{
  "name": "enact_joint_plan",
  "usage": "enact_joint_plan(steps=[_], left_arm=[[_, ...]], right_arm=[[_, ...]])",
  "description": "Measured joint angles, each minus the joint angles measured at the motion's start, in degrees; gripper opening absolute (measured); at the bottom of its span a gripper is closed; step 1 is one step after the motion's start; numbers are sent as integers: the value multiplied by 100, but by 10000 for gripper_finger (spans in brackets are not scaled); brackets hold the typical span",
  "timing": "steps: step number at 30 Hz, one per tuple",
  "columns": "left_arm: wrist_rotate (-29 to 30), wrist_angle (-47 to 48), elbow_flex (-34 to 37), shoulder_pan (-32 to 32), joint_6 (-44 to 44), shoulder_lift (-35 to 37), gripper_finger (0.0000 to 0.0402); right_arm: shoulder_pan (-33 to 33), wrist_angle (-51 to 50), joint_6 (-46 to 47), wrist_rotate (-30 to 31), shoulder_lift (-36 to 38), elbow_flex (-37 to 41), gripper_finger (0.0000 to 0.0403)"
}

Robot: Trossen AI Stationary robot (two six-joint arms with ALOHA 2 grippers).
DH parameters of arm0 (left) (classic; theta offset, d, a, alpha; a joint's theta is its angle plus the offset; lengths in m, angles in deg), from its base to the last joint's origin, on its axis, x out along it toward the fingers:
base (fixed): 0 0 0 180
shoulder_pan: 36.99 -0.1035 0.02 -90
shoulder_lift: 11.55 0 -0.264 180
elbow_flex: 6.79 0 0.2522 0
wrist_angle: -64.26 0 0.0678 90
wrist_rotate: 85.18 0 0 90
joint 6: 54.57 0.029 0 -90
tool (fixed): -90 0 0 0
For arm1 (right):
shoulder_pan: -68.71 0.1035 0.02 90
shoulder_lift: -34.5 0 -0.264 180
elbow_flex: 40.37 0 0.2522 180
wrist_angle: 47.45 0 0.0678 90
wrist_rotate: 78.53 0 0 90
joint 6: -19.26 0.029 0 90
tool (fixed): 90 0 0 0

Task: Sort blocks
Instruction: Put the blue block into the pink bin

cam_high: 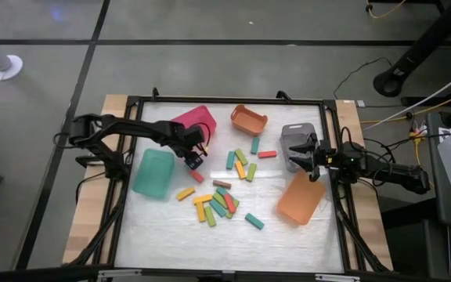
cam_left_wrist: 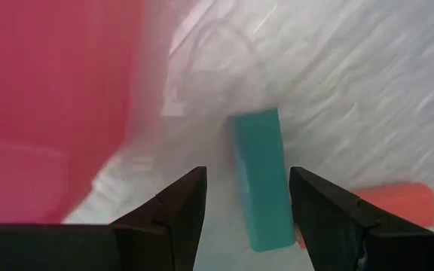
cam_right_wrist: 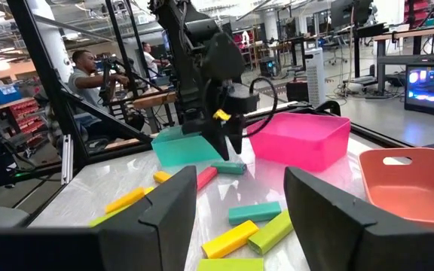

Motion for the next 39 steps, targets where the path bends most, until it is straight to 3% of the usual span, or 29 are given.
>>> enact_joint_plan(steps=[16,25,34,39], left_arm=[[11,-114,-13,123,174,-539,176],[37,-71,-41,131,281,-536,83],[-577,-136,-726,24,985,-505,86],[-614,-120,-1313,-54,1646,-505,96]], right_arm=[[2,6,1,2,2,0,202],[2,40,-4,2,2,-1,202],[2,483,-38,2,2,-2,202],[2,461,-299,4,-73,-103,202]])
